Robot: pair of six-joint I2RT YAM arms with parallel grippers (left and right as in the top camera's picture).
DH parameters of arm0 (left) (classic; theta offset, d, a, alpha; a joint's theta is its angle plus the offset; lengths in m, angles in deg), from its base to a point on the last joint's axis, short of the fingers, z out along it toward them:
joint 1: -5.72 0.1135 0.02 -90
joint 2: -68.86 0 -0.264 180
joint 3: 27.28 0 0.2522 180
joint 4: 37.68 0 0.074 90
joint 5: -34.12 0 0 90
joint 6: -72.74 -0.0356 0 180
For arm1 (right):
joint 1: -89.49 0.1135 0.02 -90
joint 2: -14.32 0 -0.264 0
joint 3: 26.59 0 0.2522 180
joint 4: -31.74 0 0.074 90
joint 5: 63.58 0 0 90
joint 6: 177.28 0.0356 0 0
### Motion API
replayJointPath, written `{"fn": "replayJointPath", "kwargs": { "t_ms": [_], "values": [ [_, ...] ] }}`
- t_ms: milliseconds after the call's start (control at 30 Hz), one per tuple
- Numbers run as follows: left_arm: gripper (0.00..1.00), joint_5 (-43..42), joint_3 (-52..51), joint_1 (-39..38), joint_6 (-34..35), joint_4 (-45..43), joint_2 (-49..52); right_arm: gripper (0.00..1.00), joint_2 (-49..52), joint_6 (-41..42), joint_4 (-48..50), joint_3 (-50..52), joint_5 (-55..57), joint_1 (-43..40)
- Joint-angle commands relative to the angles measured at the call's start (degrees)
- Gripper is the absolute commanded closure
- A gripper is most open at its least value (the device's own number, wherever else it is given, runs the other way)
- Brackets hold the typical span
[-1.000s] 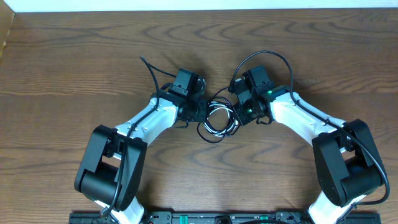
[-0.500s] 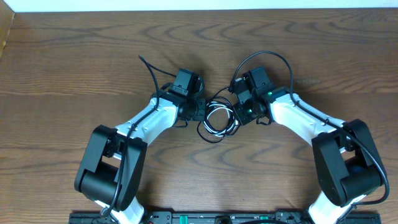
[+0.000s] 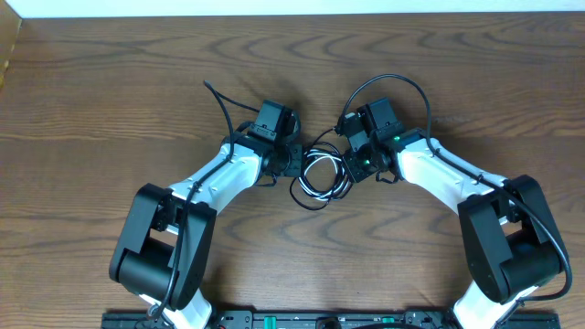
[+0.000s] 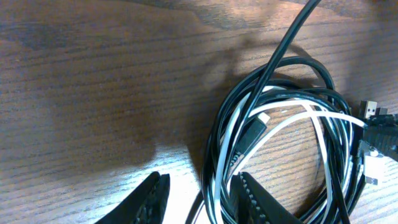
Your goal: Untangle cables
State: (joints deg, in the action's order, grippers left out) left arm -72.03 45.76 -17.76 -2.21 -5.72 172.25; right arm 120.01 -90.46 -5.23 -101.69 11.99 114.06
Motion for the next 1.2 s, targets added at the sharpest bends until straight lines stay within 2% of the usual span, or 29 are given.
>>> {"fn": "replayJointPath", "kwargs": {
  "t_ms": [0,433,733,800,933,1167],
  "values": [
    [0.62,0.8,-0.3,-0.1,0.1,0.2,0.7,0.99,-0.6,-0.1,0.2,0.3,1.9,0.4],
    [0.62,0.8,-0.3,-0.1,0.1,0.2,0.7,0.99,-0.6,-0.1,9.5,0.3,9.4,0.4],
    [0.62,0.8,-0.3,-0.1,0.1,0.2,0.7,0.99,-0.6,-0.1,10.5,0.3,11.1,0.4],
    [0.62,0.8,-0.3,-0.1,0.1,0.2,0.7,0.94,-0.6,-0.1,9.5,0.3,10.1,0.5],
    [0.62,0.8,-0.3,-0.1,0.1,0.1,0.7,0.77,-0.6,-0.1,5.6,0.3,3.9,0.4],
    [0.62,0.8,-0.3,-0.1,0.1,-0.1,0.7,0.73,-0.6,0.0,2.6,0.3,-1.2,0.6]
  ]
}}
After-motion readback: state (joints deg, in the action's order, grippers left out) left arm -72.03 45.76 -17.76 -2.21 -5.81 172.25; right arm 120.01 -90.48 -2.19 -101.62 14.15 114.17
